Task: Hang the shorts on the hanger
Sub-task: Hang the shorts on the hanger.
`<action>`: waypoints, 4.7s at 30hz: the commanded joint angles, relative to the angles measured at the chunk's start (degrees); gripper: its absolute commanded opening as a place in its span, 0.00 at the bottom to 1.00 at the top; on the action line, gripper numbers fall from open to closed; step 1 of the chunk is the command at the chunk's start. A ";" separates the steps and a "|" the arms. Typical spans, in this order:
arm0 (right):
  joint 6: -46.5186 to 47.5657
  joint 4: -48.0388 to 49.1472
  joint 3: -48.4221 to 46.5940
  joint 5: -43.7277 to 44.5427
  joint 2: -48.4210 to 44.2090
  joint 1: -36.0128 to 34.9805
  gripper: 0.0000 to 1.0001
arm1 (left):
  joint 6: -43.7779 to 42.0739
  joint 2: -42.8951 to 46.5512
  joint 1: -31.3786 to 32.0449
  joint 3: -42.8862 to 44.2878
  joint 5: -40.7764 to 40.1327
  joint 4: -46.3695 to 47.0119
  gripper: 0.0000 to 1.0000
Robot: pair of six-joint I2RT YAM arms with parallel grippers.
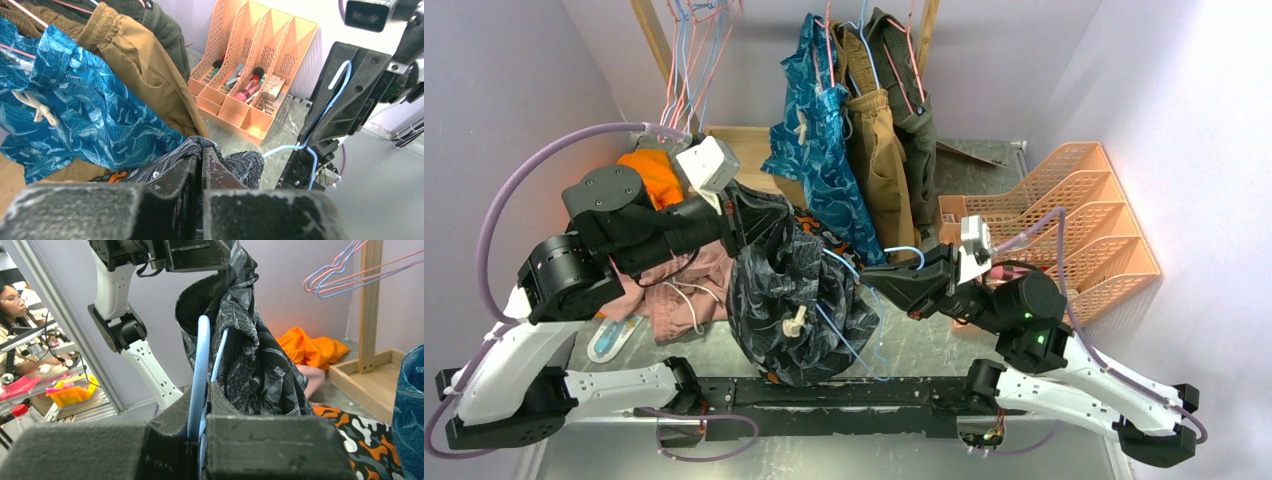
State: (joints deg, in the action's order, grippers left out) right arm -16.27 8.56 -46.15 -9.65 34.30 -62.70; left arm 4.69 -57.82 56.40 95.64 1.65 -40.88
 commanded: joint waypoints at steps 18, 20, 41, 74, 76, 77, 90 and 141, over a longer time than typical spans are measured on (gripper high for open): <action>-5.58 28.76 13.92 4.37 -3.66 0.02 0.00 | 3.12 8.06 0.30 1.39 -0.95 4.65 0.89; -5.49 28.78 13.77 4.10 -3.35 -0.04 0.00 | 2.27 8.94 0.29 0.76 0.12 5.92 0.88; -2.14 10.32 6.03 -6.64 -5.30 0.03 0.00 | -23.26 -5.90 0.31 6.47 29.42 -14.20 0.89; 0.70 5.87 -0.25 -11.81 1.56 -0.02 0.00 | -21.76 -4.74 0.29 -5.33 35.73 -9.98 0.23; 0.95 5.63 -0.62 -11.65 2.16 0.00 0.00 | -21.00 -4.90 0.29 -5.88 37.75 -7.20 0.24; 1.22 5.35 -1.01 -11.48 2.49 -0.05 0.00 | -20.69 -5.11 0.29 -6.00 38.73 -6.05 0.24; 11.56 -14.18 -15.59 -9.02 10.85 -0.01 0.00 | -19.62 -6.31 0.29 -8.10 40.55 -3.71 0.12; 0.71 10.32 9.18 -2.33 -1.41 0.02 0.00 | -3.25 14.52 0.29 -23.25 16.05 -10.32 0.59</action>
State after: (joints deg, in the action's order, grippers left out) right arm -15.42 15.81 -37.36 -12.88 33.71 -62.74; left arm -2.87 -42.96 56.42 75.20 23.62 -46.24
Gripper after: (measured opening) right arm 0.040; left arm 0.596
